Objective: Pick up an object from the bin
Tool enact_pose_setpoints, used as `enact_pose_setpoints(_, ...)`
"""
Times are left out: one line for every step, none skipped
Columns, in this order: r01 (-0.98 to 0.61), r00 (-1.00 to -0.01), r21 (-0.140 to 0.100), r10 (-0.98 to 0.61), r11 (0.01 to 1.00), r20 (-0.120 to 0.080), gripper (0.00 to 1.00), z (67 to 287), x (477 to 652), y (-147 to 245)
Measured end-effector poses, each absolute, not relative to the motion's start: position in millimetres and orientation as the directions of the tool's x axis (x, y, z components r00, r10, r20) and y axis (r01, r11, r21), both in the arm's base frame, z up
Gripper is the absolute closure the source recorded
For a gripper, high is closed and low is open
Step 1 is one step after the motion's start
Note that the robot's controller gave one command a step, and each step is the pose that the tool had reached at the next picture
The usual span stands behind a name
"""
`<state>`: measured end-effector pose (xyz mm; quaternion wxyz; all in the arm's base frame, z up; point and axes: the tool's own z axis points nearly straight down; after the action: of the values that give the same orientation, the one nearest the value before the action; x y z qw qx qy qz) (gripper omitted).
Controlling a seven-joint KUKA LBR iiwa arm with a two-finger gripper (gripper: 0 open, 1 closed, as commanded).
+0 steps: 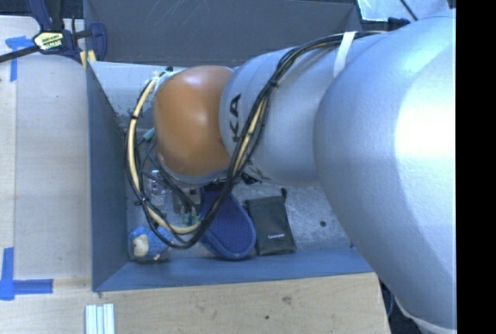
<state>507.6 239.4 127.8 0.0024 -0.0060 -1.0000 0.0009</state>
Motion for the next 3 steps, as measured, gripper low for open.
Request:
enact_pose_setpoints(0.016,-1.000,0.001,0.016,1.000,-0.002,0.00,132,509.8,239)
enact_pose_setpoints(-0.542,-0.841,0.000,-0.542,0.841,0.001,0.00,108,483.1,219)
enact_pose_setpoints(-0.527,-0.850,0.000,-0.527,0.850,-0.001,0.00,68,488.8,215)
